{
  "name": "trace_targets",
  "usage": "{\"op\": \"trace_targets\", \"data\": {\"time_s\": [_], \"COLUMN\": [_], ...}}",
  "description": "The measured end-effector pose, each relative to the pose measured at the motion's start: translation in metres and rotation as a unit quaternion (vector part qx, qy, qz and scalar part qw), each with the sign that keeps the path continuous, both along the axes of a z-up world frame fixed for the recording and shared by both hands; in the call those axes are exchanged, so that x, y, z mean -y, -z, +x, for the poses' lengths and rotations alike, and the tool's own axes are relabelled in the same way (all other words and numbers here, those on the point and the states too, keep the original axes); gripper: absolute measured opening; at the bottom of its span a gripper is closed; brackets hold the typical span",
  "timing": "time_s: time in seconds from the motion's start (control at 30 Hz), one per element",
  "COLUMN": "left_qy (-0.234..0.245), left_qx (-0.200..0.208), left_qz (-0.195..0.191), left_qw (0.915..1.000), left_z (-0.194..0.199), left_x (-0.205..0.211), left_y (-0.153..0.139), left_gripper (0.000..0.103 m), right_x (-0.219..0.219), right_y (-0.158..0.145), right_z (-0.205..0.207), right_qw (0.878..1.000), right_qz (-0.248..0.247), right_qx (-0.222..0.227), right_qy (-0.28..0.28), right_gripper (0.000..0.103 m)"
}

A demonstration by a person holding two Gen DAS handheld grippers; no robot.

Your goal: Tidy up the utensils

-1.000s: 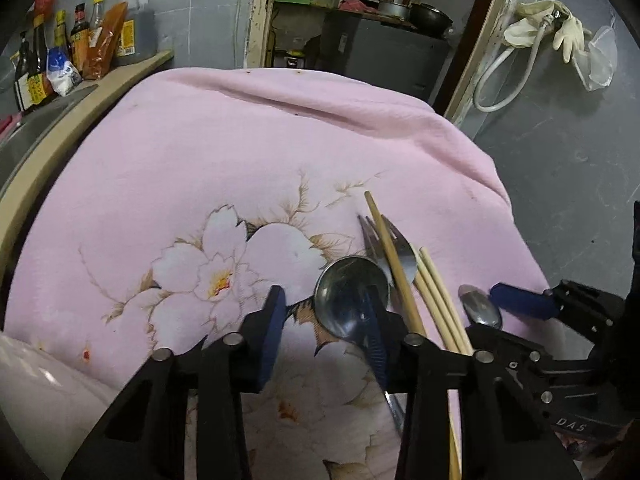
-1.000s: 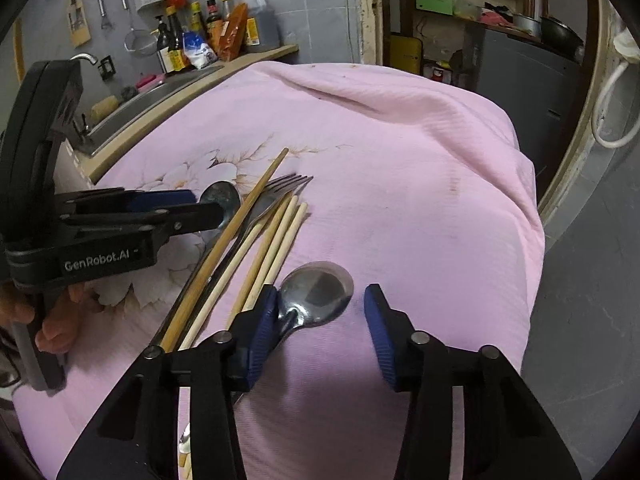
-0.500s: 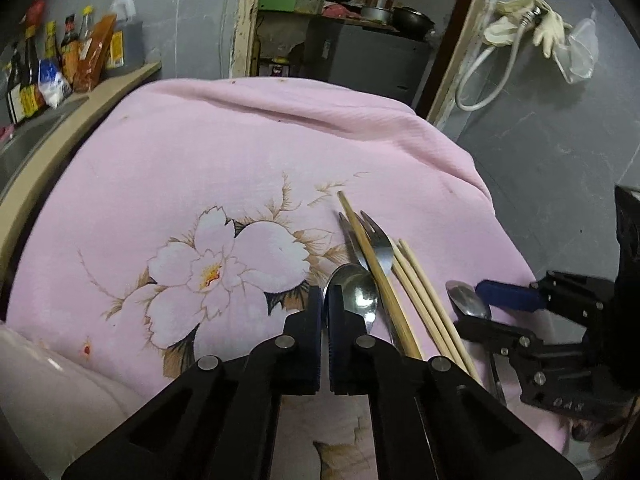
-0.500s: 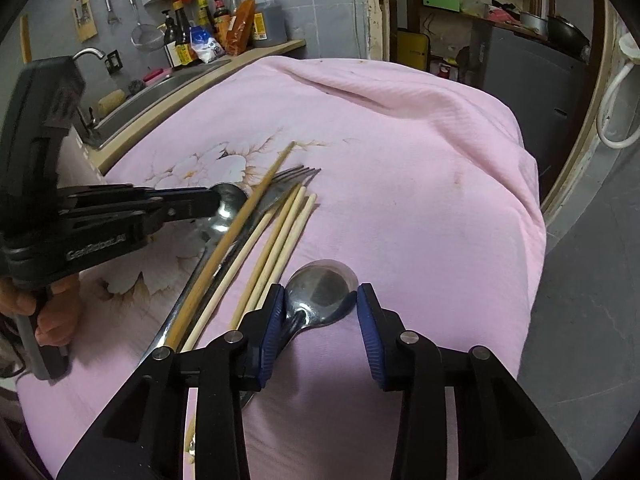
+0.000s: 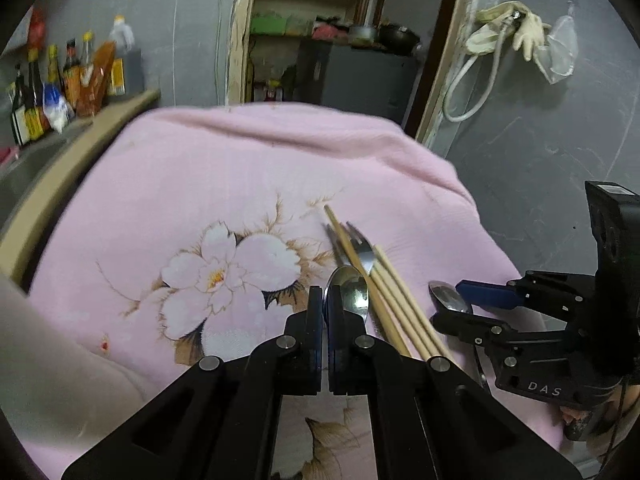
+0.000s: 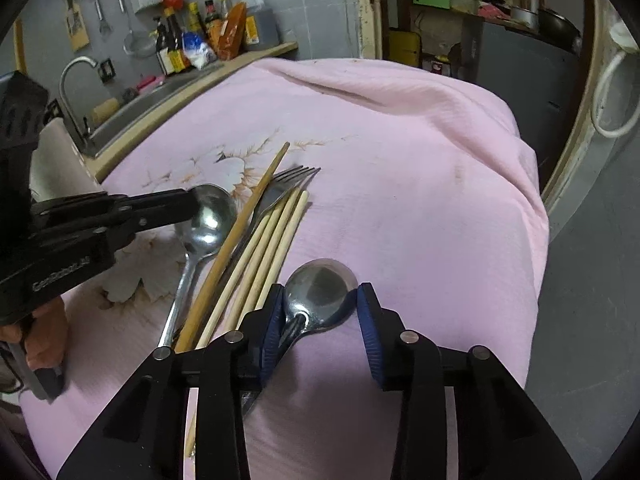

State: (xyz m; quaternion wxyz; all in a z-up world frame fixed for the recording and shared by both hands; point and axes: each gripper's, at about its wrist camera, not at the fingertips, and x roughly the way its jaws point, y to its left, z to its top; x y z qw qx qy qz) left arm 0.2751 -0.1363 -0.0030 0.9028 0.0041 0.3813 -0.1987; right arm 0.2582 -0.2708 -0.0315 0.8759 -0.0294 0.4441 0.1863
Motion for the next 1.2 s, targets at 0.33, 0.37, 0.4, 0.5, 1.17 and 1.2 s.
{"op": "trace_targets", "data": {"time_s": [0.33,0.37,0.4,0.5,1.17,1.2], "left_qy": [-0.017,-0.02,-0.024,-0.033,-0.122,-0.128], "left_qx": [0.143,0.153,0.162,0.186,0.336,0.343], "left_qz": [0.007,0.003,-0.001,-0.008,-0.007,-0.004], "left_qw": [0.9895,0.988,0.9866,0.9819,0.9339,0.9303], "left_z": [-0.058,-0.063,-0.068,-0.08,-0.144,-0.147], "left_x": [-0.002,-0.004,-0.007,-0.012,-0.08,-0.085], "left_y": [-0.032,-0.034,-0.036,-0.041,-0.104,-0.107], "left_gripper": [0.0,0.0,0.0,0.0,0.0,0.0], "right_x": [-0.018,-0.02,-0.023,-0.028,-0.074,-0.077], "right_y": [-0.027,-0.03,-0.032,-0.039,-0.106,-0.11], "right_z": [-0.077,-0.083,-0.091,-0.11,-0.158,-0.159], "right_qw": [0.982,0.978,0.973,0.954,0.834,0.831], "right_qz": [-0.067,-0.074,-0.082,-0.105,-0.125,-0.118], "right_qx": [0.173,0.194,0.216,0.28,0.53,0.537], "right_qy": [0.019,0.021,0.024,0.034,0.09,0.088], "right_gripper": [0.033,0.033,0.033,0.032,0.029,0.029]}}
